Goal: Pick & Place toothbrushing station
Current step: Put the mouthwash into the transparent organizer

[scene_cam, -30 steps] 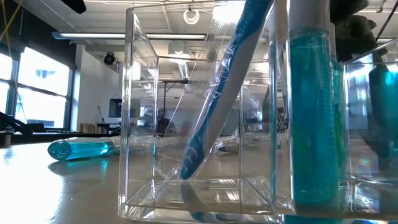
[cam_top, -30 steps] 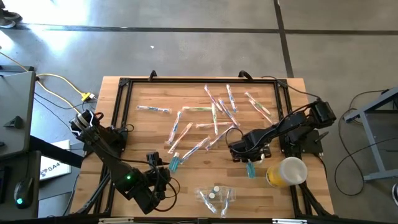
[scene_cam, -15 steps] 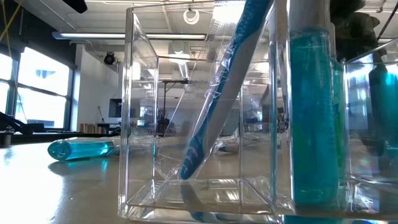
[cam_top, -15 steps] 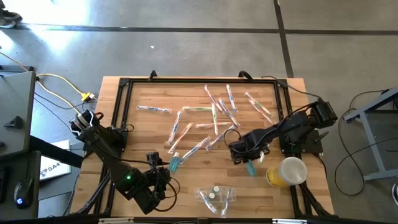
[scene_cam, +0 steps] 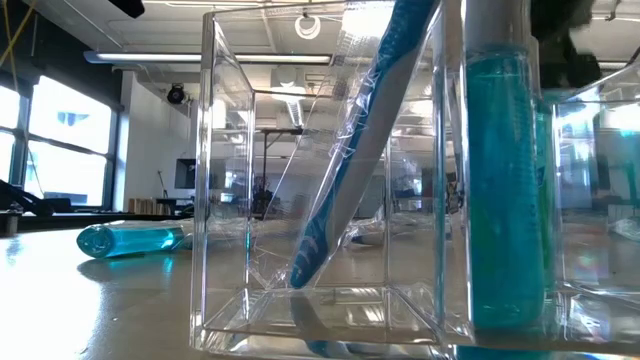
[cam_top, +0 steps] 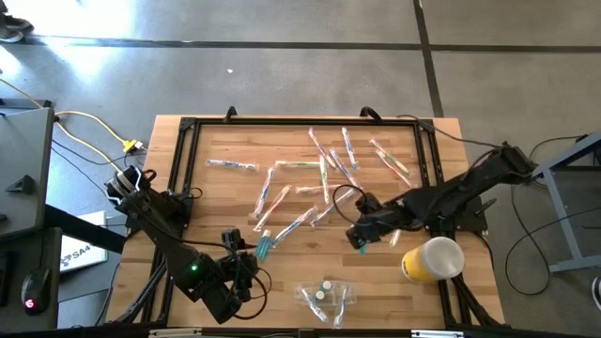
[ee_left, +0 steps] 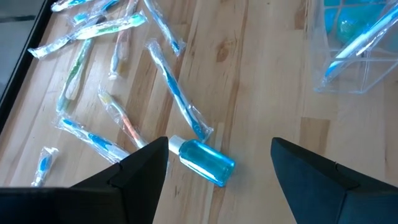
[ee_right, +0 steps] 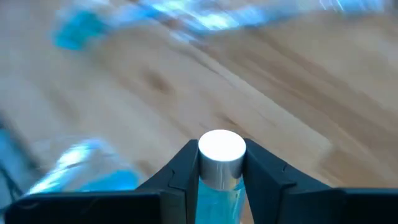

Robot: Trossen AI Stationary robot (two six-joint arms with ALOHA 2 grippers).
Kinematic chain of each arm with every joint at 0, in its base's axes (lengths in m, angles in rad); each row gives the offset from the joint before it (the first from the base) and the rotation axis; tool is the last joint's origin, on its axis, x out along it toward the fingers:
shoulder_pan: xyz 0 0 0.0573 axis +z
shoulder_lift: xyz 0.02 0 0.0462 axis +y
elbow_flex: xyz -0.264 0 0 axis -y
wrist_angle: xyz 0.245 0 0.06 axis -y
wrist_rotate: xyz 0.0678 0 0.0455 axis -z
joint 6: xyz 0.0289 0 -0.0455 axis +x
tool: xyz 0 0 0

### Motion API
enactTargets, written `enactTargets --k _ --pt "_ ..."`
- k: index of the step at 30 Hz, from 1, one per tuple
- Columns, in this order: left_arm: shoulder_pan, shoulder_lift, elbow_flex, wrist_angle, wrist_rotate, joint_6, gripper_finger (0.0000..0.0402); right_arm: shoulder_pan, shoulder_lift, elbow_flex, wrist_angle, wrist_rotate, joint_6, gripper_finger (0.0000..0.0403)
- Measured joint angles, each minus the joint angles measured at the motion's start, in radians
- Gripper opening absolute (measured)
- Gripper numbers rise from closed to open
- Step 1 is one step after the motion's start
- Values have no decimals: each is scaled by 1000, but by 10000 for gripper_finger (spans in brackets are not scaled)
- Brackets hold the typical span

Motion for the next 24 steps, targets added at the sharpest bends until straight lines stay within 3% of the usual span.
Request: enactTargets --k 6,13,24 --pt "0 0 -38 77 17 0 278 145 1 128 243 227 -306 86" --pt "0 0 -97 193 42 0 278 292 109 134 642 352 -744 86" --pt "0 0 -105 274 67 4 278 446 397 133 1018 491 -1039 86"
